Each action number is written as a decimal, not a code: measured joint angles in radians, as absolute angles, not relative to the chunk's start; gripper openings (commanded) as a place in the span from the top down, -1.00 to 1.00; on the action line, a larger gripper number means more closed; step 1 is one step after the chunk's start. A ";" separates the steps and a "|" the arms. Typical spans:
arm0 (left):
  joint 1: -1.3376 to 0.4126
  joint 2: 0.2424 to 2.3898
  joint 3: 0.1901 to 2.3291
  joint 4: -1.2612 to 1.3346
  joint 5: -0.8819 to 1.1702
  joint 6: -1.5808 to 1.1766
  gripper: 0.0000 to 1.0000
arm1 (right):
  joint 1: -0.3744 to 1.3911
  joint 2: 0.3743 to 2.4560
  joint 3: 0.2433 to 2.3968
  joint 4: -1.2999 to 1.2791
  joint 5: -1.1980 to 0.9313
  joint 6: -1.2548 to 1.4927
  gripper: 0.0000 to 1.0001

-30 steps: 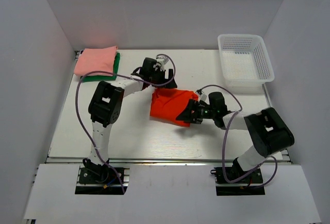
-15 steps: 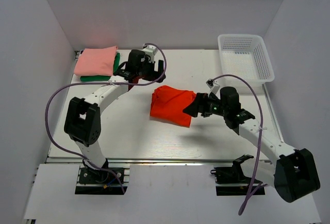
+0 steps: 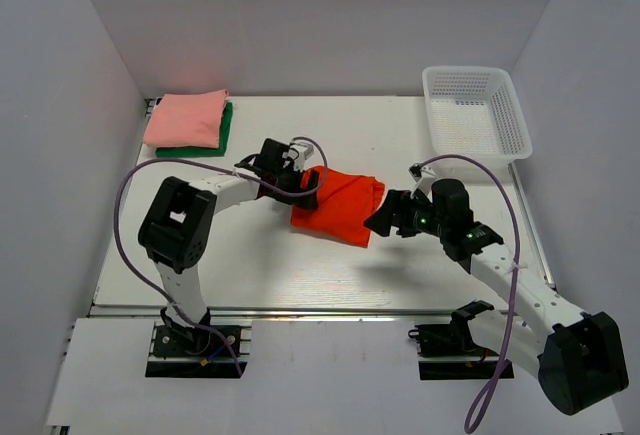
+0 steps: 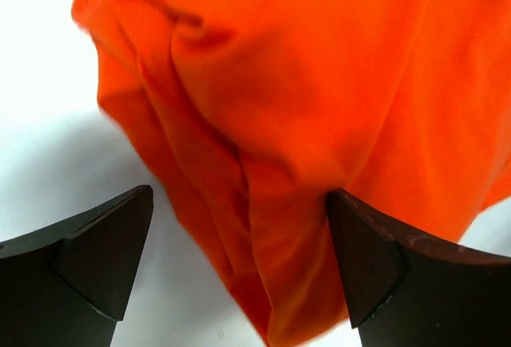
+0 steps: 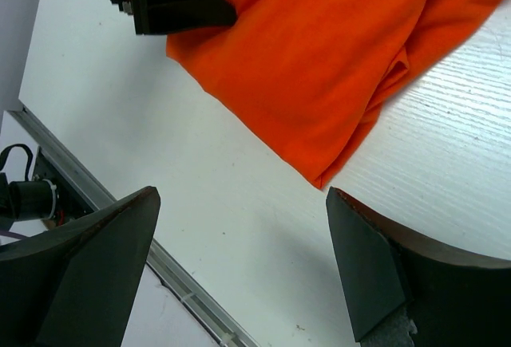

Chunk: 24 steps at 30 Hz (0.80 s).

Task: Fold and stack the t-shirts

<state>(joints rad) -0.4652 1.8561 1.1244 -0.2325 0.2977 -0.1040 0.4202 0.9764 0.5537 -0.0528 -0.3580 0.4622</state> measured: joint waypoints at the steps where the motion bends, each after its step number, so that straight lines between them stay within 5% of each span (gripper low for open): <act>1: -0.466 1.868 1.137 -0.229 0.298 -0.101 -1.00 | 0.420 0.976 0.551 -0.055 -0.354 0.462 -0.81; 8: -0.504 1.960 1.232 -0.183 0.270 -0.096 -0.74 | 0.419 0.962 0.539 -0.062 -0.339 0.459 -0.81; 15: -0.576 2.003 1.259 -0.148 0.216 -0.102 0.44 | 0.419 0.918 0.522 -0.071 -0.311 0.451 -0.81; 16: -0.582 2.005 1.260 -0.147 0.215 -0.104 0.90 | 0.419 0.910 0.515 -0.073 -0.305 0.449 -0.81; 17: -0.585 2.006 1.261 -0.146 0.212 -0.110 1.00 | 0.419 0.904 0.511 -0.075 -0.301 0.448 -0.81; 24: -0.593 1.994 1.286 -0.196 0.150 -0.119 1.00 | 0.419 0.847 0.501 -0.104 -0.260 0.436 -0.81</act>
<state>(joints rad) -0.5930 1.9938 1.2861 -0.1959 0.1501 -0.1192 0.4191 0.8474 0.5014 -0.1036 -0.2596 0.4358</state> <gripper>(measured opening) 0.090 0.905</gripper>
